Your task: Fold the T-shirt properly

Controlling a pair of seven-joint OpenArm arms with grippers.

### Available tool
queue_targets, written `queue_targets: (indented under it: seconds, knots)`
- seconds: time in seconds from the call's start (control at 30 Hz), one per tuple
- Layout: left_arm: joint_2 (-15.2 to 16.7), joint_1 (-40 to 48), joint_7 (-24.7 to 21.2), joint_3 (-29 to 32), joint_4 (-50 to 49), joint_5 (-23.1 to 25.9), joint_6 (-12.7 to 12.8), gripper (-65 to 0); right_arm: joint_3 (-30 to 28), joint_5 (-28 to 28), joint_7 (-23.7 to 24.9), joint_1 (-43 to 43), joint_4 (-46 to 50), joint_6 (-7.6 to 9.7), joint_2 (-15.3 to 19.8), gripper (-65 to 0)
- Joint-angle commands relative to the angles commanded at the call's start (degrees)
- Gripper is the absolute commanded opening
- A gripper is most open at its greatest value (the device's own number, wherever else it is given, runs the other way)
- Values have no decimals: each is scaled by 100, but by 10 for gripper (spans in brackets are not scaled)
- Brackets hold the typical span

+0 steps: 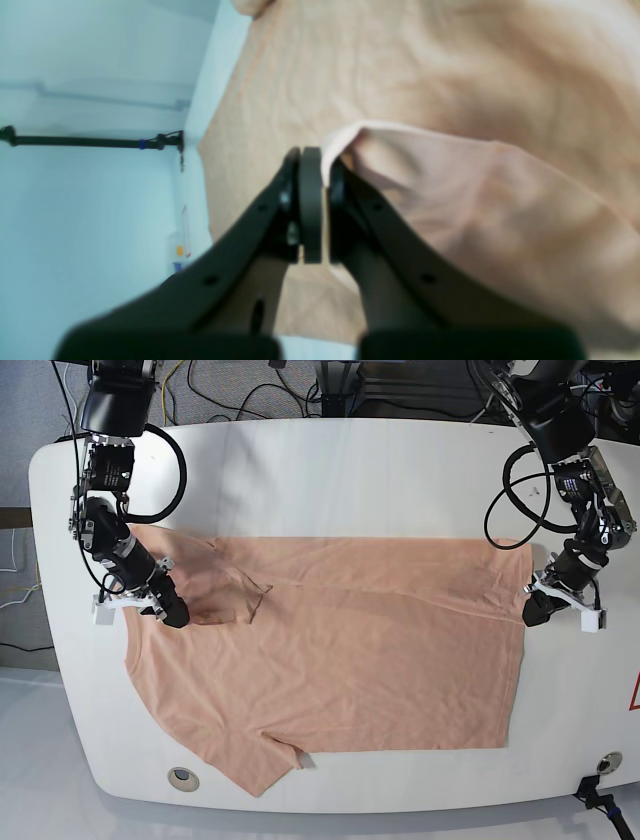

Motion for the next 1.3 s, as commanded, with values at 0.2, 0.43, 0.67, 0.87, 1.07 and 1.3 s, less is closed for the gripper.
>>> queue_targets:
  seconds: [0.2,0.43,0.67,0.87,1.07,1.3]
  knots:
    - [-149,-176,-70,0,44,360,-9,-237,-149,-229,-35,88,246,-9,316,-171]
    - [-615,167,-79,0,1451,1002,-35,-242,-316,-1600,-378,-255,1662,35,976,-162]
    - [-642,1442,-308,149,2787,1037,-35,-242,-281,-3499,-378,-1169,2295,369,1002,-162]
    - [-642,2356,-1222,624,2910,1037,-35,-242,44,-4774,-352,-1521,2277,1046,615,-162]
    - [-615,2646,-1547,668,2892,1046,-35,-242,563,-6171,-352,-1354,1916,2057,26,-162]
    - [-633,2708,-1644,668,2901,1046,-35,-242,1081,-6242,-352,-1178,1301,2664,-141,-162]
